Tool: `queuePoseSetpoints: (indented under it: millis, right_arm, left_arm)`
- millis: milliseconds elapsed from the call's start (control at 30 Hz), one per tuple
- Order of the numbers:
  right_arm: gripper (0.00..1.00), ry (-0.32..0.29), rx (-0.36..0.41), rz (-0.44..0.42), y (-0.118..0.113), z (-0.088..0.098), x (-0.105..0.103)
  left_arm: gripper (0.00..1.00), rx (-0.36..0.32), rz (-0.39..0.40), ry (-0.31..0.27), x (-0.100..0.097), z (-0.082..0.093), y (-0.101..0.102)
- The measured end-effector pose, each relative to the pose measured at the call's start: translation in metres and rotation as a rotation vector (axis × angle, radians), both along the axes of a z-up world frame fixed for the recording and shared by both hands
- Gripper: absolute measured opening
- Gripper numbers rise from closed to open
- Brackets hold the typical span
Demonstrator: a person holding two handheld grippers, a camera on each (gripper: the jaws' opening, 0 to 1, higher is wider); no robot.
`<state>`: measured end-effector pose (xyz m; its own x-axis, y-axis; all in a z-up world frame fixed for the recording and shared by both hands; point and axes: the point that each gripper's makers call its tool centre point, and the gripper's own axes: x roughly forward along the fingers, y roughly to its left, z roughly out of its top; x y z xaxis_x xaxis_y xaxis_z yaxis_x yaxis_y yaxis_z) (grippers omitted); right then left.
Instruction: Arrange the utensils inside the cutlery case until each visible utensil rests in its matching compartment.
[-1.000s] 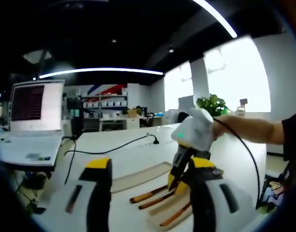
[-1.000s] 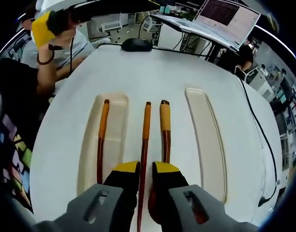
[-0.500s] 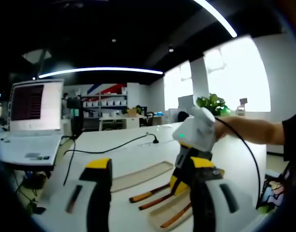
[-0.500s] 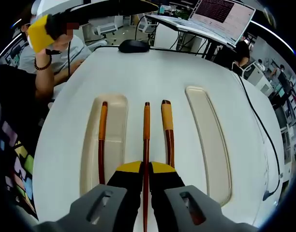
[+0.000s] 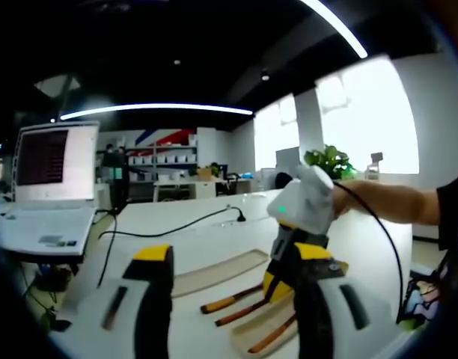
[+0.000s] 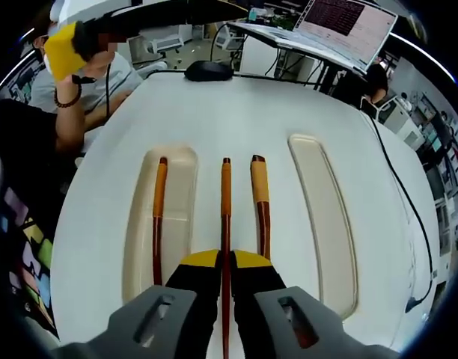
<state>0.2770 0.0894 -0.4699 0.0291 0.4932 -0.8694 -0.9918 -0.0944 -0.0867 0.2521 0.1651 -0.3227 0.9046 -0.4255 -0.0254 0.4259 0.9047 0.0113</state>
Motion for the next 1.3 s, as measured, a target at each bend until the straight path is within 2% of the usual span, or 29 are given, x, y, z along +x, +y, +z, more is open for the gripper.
queuePoseSetpoints:
  millis: [133,333,533,667,867,1300]
  right_arm:
    - [0.03,-0.019,0.003,-0.005,-0.001,0.009,0.001]
    - [0.03,-0.062,0.015,-0.001,-0.007,0.034,-0.001]
    - [0.03,-0.078,0.048,0.012,-0.005,0.049,-0.010]
    - [0.03,-0.078,0.049,0.029,-0.004,0.048,-0.019]
    - [0.03,-0.076,0.034,0.056,-0.007,0.035,-0.033]
    - [0.03,-0.042,0.030,0.058,-0.012,0.019,-0.041]
  left_arm:
    - [0.67,-0.001,0.000,-0.001,0.000,0.001,0.001]
    - [0.66,-0.002,0.010,0.005,0.003,0.000,0.005]
    - [0.66,-0.006,0.013,0.000,0.000,0.001,0.004]
    - [0.66,-0.003,0.008,0.002,0.000,0.000,0.002]
    - [0.68,0.013,0.007,0.002,0.000,-0.002,0.001]
    - [0.70,0.011,0.014,0.006,0.000,-0.003,0.002]
